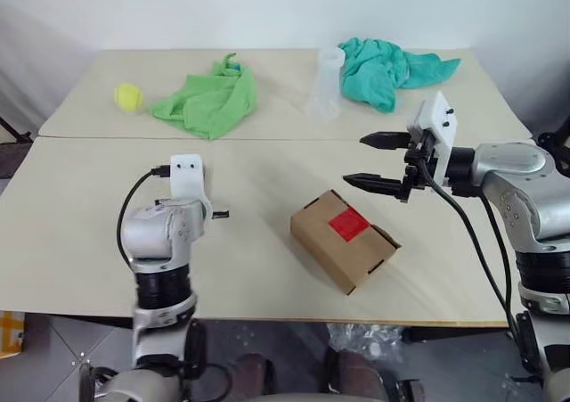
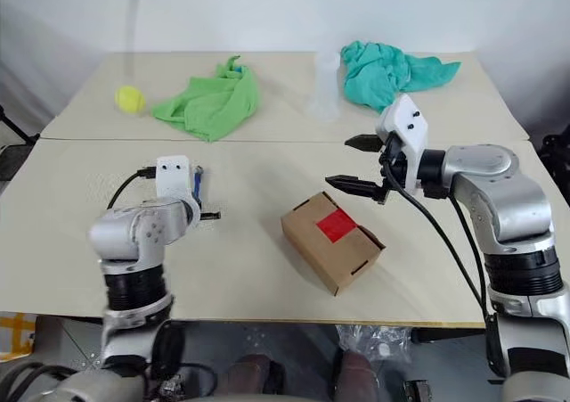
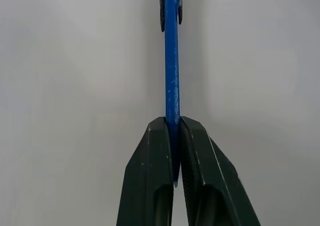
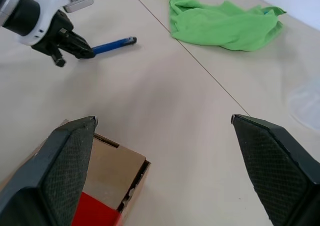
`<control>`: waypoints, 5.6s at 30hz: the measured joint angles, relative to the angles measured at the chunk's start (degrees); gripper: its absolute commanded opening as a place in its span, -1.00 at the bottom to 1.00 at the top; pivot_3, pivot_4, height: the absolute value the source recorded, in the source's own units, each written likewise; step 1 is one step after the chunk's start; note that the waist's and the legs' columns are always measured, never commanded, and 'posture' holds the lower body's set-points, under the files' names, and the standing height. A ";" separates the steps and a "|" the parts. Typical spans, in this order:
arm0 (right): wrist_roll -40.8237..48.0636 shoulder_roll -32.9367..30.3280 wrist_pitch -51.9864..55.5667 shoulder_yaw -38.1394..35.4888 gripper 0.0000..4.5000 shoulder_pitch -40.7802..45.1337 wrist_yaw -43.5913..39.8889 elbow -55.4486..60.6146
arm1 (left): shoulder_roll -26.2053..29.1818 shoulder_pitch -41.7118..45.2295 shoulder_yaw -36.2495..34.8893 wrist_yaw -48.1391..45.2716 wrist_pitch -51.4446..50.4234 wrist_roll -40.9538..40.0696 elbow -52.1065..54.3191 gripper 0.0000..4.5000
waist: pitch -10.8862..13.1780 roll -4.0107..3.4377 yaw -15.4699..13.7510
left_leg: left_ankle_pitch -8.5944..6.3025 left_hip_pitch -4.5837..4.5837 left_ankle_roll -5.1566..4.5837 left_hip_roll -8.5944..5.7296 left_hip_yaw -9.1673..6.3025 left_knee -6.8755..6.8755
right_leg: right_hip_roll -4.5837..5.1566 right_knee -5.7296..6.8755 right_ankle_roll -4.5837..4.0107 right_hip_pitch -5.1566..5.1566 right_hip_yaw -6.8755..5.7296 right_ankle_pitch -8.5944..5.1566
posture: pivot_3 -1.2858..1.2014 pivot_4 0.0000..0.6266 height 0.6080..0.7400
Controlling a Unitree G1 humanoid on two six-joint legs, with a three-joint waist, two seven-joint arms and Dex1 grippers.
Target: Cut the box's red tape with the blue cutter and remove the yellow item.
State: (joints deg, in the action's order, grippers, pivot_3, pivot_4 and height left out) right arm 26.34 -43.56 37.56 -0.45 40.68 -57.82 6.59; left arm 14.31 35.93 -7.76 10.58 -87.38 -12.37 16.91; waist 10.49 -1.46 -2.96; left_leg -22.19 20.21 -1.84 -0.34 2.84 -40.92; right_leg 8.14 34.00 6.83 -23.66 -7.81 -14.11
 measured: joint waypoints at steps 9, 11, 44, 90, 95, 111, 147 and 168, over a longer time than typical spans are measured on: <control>0.22 1.05 -0.03 0.17 1.00 -1.18 0.04 0.14 | 31.55 -13.02 17.13 -34.99 22.33 -7.47 13.57 -0.93 | 0.30 0.42 1.87 | -0.04 0.10 0.07 0.16 0.00 0.57 | -0.26 -0.51 -0.01 -0.11 -0.03 -0.01 | 0.03 -0.52 1.00; 0.19 1.20 -0.06 0.17 1.00 -1.22 0.02 0.00 | 35.65 -17.91 17.08 -40.56 27.97 -7.98 16.44 -0.93 | 0.32 0.43 2.04 | -0.03 0.09 0.06 0.22 0.06 0.73 | -0.36 -0.58 -0.03 -0.17 -0.04 -0.02 | 0.03 -0.52 1.00; 4.07 3.96 1.85 0.32 1.00 -5.88 2.29 8.98 | 50.77 -37.03 13.08 -61.68 75.44 12.48 12.14 0.35 | 0.09 -0.18 3.20 | -0.01 -0.58 -0.11 0.26 0.79 1.17 | -0.29 -0.31 -0.11 -0.16 0.13 -0.03 | 0.03 -0.52 1.00; 5.18 -3.46 13.99 17.90 1.00 -2.68 1.98 32.32 | 42.19 -31.83 15.01 -75.02 68.93 4.35 4.73 -0.26 | -0.39 -0.82 1.68 | -0.28 -0.96 -0.42 0.02 0.94 1.23 | 0.02 -0.46 -0.08 0.11 0.17 -0.01 | 0.03 -0.52 1.00; 3.03 2.80 23.85 25.56 1.00 3.51 8.83 33.94 | 41.70 -32.24 15.56 -75.22 69.34 4.52 5.19 -0.62 | -0.53 -0.91 1.74 | -0.27 -0.97 -0.42 0.02 0.92 1.19 | 0.09 -0.43 -0.08 0.11 0.15 -0.01 | 0.03 -0.52 1.00; 4.41 12.27 35.51 34.41 1.00 5.19 15.84 33.75 | 40.77 -32.87 16.04 -74.96 67.26 7.31 9.37 -0.80 | -0.59 -0.95 1.77 | -0.39 -0.95 -0.67 -0.21 0.89 1.20 | 0.17 -0.45 -0.07 0.16 0.09 -0.01 | 0.03 -0.52 1.00; -12.45 8.62 22.89 49.53 -0.99 6.15 13.42 28.91 | 40.55 -31.41 17.70 -71.69 57.46 8.40 13.64 -0.81 | -0.70 -1.08 1.70 | -0.31 -0.97 -0.78 -0.37 0.83 0.99 | 0.39 -0.57 0.20 0.24 0.19 0.13 | 0.03 -0.52 1.00; -21.07 15.05 14.56 52.70 -0.99 5.55 10.21 20.69 | 40.56 -31.38 17.70 -71.57 56.45 8.34 13.75 -0.81 | -0.75 -1.13 1.82 | -0.30 -0.99 -0.77 -0.35 0.83 0.99 | 0.39 -0.57 0.19 0.23 0.19 0.12 | 0.03 -0.52 1.00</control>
State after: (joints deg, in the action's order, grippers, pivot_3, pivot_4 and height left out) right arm 5.27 -28.51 52.12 52.25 46.23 -47.61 27.28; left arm 54.87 4.55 9.94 -60.99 -30.93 -4.02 30.66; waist 9.73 -2.59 -1.14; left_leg -22.50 19.22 -2.60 -0.69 3.67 -39.93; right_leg 8.54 33.43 7.03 -23.42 -7.62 -13.99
